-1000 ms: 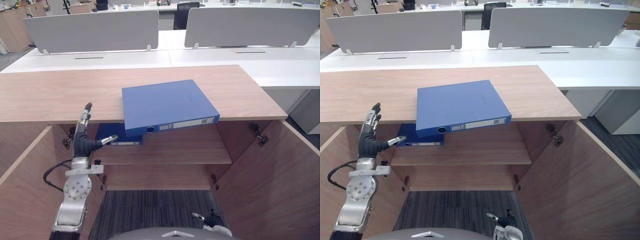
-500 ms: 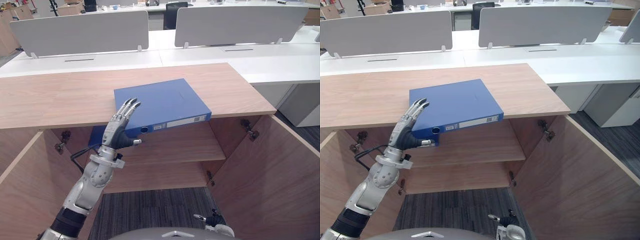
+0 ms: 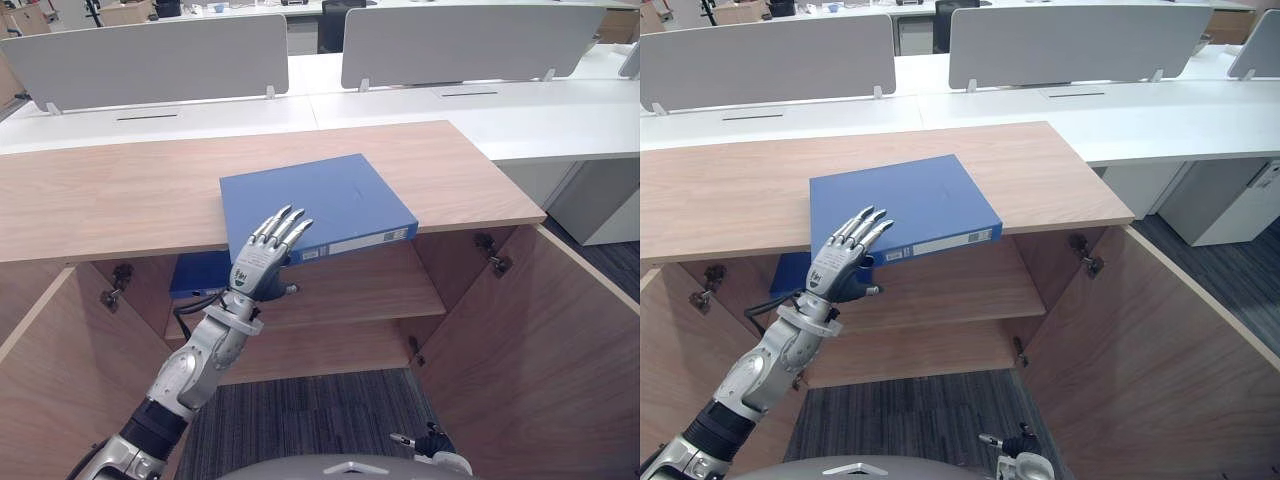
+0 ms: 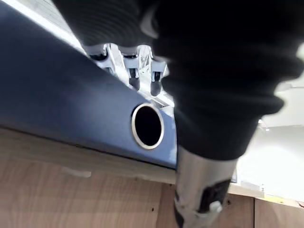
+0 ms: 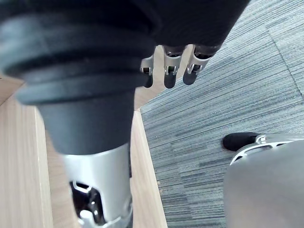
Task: Walk over to the cabinet, pick up the folder, carry it to the office cabinet, place the folder inside the office cabinet, then close the office cabinet door
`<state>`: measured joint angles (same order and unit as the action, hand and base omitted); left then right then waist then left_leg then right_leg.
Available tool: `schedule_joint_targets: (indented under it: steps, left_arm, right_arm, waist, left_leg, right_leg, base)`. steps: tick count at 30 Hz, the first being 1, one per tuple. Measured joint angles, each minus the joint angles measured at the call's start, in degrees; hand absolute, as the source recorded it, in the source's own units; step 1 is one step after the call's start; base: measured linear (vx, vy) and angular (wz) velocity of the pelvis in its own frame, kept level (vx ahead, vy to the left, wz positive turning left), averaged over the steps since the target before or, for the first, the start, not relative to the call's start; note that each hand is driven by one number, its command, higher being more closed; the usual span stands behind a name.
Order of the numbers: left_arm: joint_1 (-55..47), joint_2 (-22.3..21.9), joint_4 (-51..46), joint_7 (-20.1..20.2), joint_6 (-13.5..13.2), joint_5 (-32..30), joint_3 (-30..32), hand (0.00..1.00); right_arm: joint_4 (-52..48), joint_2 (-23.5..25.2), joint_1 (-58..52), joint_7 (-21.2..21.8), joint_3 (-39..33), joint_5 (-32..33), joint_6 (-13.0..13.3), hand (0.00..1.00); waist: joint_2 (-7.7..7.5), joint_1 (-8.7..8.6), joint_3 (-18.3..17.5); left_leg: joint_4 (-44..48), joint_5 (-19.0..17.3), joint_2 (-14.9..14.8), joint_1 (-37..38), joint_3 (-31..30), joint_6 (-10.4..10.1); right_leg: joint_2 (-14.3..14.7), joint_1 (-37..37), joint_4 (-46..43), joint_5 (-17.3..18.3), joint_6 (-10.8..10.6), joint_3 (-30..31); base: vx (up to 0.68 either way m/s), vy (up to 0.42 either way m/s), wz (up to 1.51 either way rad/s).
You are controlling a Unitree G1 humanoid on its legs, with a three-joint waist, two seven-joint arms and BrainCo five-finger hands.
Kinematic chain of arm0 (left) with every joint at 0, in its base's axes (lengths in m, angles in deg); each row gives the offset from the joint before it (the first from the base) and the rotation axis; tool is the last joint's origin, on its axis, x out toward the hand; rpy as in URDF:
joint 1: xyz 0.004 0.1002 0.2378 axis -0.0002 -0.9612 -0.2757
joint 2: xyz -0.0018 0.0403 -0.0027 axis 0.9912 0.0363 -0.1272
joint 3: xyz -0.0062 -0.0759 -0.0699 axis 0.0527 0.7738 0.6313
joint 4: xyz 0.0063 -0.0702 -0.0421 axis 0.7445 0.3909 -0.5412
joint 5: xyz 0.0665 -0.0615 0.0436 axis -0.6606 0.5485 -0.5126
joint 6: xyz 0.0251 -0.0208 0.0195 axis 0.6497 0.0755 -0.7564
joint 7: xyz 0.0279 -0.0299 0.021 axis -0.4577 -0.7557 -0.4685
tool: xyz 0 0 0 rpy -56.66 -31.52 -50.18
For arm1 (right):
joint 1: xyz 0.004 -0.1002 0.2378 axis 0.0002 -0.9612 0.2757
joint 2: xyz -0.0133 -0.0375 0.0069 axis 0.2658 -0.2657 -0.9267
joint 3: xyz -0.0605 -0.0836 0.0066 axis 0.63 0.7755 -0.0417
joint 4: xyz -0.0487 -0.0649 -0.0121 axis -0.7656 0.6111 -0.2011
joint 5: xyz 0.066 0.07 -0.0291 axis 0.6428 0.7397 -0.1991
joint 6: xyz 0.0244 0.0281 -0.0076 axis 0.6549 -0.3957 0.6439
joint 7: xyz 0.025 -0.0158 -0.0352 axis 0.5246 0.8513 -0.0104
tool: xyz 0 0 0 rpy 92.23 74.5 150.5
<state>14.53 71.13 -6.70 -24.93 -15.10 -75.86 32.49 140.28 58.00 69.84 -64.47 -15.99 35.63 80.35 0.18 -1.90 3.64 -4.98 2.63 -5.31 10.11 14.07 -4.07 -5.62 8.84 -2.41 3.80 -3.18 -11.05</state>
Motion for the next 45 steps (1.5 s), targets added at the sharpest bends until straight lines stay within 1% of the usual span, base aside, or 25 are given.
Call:
schedule_joint_targets:
  steps: [8,9,14,16,21,22,25,27,31,38,39,41,45]
  left_arm:
    - [0.1,-1.5,1.4,-1.2,1.4,-2.2,0.2,0.00]
    - [0.1,-1.5,1.4,-1.2,1.6,-2.3,0.2,1.00]
    - [0.1,-1.9,1.4,-1.3,2.3,-2.8,1.5,1.00]
    - [0.6,-2.7,1.4,-2.5,2.7,-3.3,3.2,1.00]
    - [1.0,-2.2,1.4,-3.8,2.7,-4.2,6.9,1.00]
    - [1.2,-2.0,1.4,-3.8,2.8,-4.5,7.4,1.00]
    - [2.5,0.6,1.4,-3.8,3.2,-5.0,9.2,1.00]
    - [3.0,2.0,1.4,-3.9,3.8,-5.7,10.6,1.00]
    - [3.0,2.3,1.4,-3.9,4.4,-5.7,12.4,1.00]
    - [2.9,2.4,0.7,-3.8,4.0,-5.4,12.5,1.00]
    - [2.7,2.4,-0.4,-3.7,3.8,-4.5,12.4,1.00]
    - [2.4,2.4,-2.1,-3.7,2.8,-3.1,12.1,1.00]
    - [2.1,2.0,-5.1,-3.5,0.7,-0.6,9.3,1.00]
  right_arm:
    - [0.0,0.1,-0.4,0.1,-0.1,0.5,-0.2,0.00]
    - [0.0,0.1,-0.4,0.1,-0.1,0.6,-0.2,0.00]
    - [0.0,0.1,-0.4,0.2,-0.1,1.1,-0.2,0.00]
    - [0.0,0.1,-0.4,0.3,-0.1,1.2,-0.5,0.00]
    - [0.0,0.1,-0.4,1.4,-0.2,3.4,-1.0,0.00]
    - [0.0,0.1,-0.4,1.4,-0.2,3.4,-1.0,0.00]
    - [0.0,0.1,-0.5,1.8,-0.2,3.5,-1.0,0.00]
    - [-0.1,0.2,-0.6,2.5,-0.3,4.7,-1.0,0.00]
    - [-0.1,0.2,-0.6,2.5,-0.4,5.0,-1.0,0.00]
    - [-0.1,0.2,-0.6,2.5,-1.3,5.0,-0.9,0.00]
    - [-0.1,0.2,-0.6,2.5,-1.3,5.0,-0.9,0.00]
    - [-0.2,0.1,-0.6,2.5,-1.2,5.0,-0.9,0.00]
    - [-0.3,0.0,-0.5,2.4,-0.1,5.0,-0.7,0.00]
  waist:
    - [-0.28,-0.09,-0.2]
    - [-0.28,-0.13,-0.2]
    - [-0.27,-0.35,-0.2]
    - [-0.30,-0.41,-0.2]
    - [-0.27,-0.72,-0.3]
    - [-0.28,-0.77,-0.4]
    - [-0.27,-0.97,-0.4]
    - [-0.30,-1.15,-0.6]
    - [-0.17,-1.36,-0.7]
    - [-0.12,-1.38,-0.8]
    - [-0.12,-1.39,-0.8]
    - [-0.10,-1.34,-0.8]
    - [-0.05,-1.32,-0.8]
  left_leg:
    - [0.0,0.0,0.0,0.0,0.0,0.0]
    - [0.0,0.0,0.0,0.0,0.0,0.0]
    - [0.0,0.0,0.0,0.0,0.0,0.0]
    - [0.0,0.0,0.0,0.0,0.0,0.0]
    - [0.0,0.0,0.0,0.0,0.1,0.0]
    - [0.0,0.0,0.0,0.0,0.1,0.0]
    - [0.0,0.0,0.0,0.0,0.1,0.0]
    - [0.0,0.0,0.0,0.0,0.2,0.0]
    - [0.0,0.0,0.0,0.0,0.3,0.0]
    - [0.0,0.0,0.0,0.0,0.3,0.0]
    - [0.0,-0.1,0.0,-0.1,0.3,0.0]
    - [0.0,-0.1,0.0,-0.1,0.3,0.0]
    - [0.0,-0.2,0.0,0.0,0.5,0.0]
  right_leg:
    - [0.0,0.1,0.2,-0.1,0.0,0.0]
    - [0.0,0.1,0.2,-0.1,0.0,0.0]
    - [0.0,0.1,0.3,-0.2,0.0,0.0]
    - [0.0,0.1,0.3,-0.2,0.0,0.0]
    - [0.0,0.2,0.5,-0.3,-0.2,0.0]
    - [0.0,0.2,0.5,-0.3,-0.2,0.0]
    - [0.0,0.5,1.1,-0.5,-0.2,0.0]
    - [0.0,0.5,1.3,-0.6,-0.2,0.1]
    - [0.1,0.5,1.5,-0.8,-0.3,0.2]
    - [0.1,0.5,1.5,-0.8,-0.2,0.3]
    - [0.1,0.5,1.5,-0.8,-0.2,0.3]
    - [0.1,0.5,1.5,-0.8,-0.2,0.4]
    - [0.1,0.4,1.5,-0.8,-0.2,0.6]
  base:
    - [0.00,0.000,0.00]
    - [0.00,0.000,0.00]
    - [0.00,0.000,0.00]
    - [0.00,0.000,0.00]
    - [0.00,0.000,0.00]
    - [0.00,0.000,0.00]
    - [0.00,0.000,0.00]
    - [0.00,0.000,0.00]
    - [0.00,0.000,0.00]
    - [0.00,0.000,0.00]
    - [0.00,0.000,0.00]
    - [0.00,0.000,0.00]
    - [0.00,0.001,-0.01]
